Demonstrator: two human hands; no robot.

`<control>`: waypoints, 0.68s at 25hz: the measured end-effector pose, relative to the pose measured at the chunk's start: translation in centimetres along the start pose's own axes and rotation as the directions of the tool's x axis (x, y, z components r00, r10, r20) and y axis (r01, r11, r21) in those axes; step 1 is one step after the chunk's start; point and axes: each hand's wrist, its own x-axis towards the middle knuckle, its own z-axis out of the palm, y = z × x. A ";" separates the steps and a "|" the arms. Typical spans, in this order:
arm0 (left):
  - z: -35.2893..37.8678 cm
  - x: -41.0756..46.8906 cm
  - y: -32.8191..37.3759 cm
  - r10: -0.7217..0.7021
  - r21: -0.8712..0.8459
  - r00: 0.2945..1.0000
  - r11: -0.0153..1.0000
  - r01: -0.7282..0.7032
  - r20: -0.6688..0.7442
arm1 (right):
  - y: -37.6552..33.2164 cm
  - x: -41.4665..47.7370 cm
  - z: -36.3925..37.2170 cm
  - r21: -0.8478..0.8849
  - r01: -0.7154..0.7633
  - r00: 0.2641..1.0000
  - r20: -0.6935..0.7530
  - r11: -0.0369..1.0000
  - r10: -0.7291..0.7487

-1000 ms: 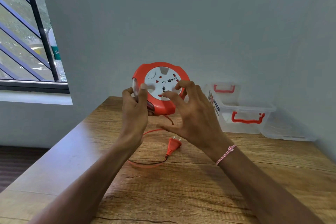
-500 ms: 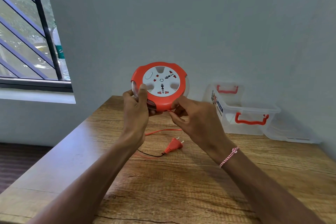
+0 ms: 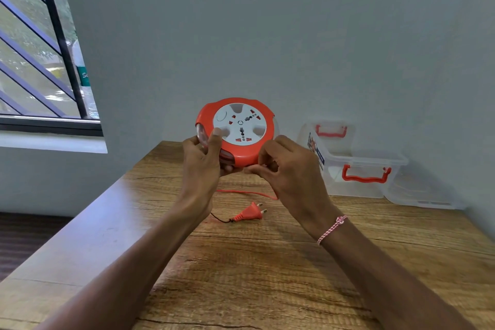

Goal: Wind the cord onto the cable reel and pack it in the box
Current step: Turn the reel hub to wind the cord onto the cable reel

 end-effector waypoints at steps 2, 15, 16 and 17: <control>0.0 0.1 -0.2 0.012 0.035 1.000 0.999 -0.012 0.003 | 0.0 0.1 -0.2 -0.024 0.021 0.999 0.025 0.999 -0.020; -1.0 0.2 1.7 0.382 0.414 0.897 0.796 -0.441 0.221 | 2.1 1.8 -2.8 -0.472 0.369 0.927 0.242 0.801 -0.285; -1.0 0.2 1.7 0.383 0.405 0.896 0.800 -0.443 0.225 | 2.0 1.8 -3.0 -0.494 0.379 0.924 0.245 0.783 -0.293; -0.9 0.1 1.7 0.383 0.394 0.896 0.805 -0.443 0.226 | 1.8 1.9 -3.0 -0.504 0.376 0.926 0.238 0.778 -0.293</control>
